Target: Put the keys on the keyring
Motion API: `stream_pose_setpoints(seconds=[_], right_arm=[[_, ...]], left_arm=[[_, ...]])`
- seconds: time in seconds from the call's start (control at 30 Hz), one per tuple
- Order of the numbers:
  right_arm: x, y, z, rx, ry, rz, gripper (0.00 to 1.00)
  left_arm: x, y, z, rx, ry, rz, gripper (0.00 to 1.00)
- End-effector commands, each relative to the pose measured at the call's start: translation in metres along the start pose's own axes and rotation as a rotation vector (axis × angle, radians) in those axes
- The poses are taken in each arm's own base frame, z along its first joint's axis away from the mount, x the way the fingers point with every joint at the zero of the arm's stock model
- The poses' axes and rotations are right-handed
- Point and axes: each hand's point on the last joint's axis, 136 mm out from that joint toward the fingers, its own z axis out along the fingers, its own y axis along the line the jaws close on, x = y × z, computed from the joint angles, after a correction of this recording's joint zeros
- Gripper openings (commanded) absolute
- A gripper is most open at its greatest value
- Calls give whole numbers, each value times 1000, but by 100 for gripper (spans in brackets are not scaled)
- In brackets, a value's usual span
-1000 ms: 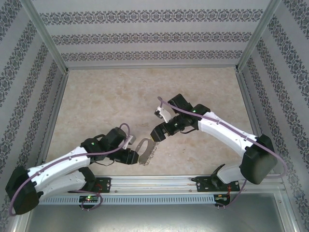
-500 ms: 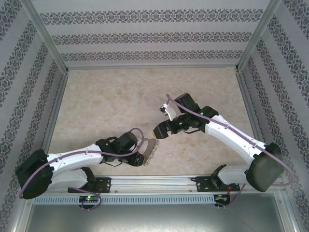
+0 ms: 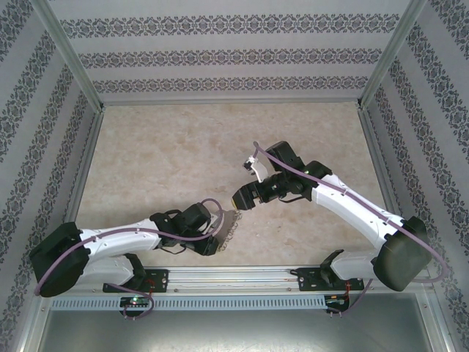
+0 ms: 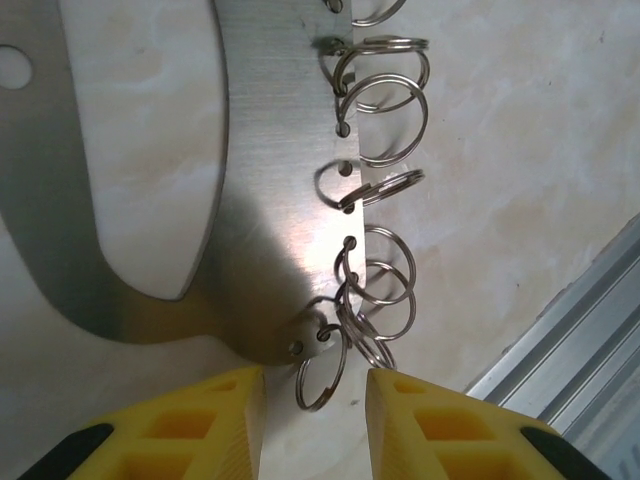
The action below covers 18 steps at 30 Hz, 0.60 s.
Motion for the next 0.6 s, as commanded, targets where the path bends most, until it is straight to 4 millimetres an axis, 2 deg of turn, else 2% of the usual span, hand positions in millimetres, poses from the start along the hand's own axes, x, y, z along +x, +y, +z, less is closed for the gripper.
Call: stream_pose_setpoints(seconds=[0.0, 0.3, 0.57], right_arm=[[-2, 0, -4, -8, -21, 13, 91], [-2, -4, -6, 0, -32, 30, 92], [-3, -6, -7, 3, -35, 38, 92]], left_arm=[[-2, -7, 4, 24, -13, 52, 31], [4, -6, 15, 27, 17, 63, 28], [4, -7, 15, 36, 15, 68, 22]])
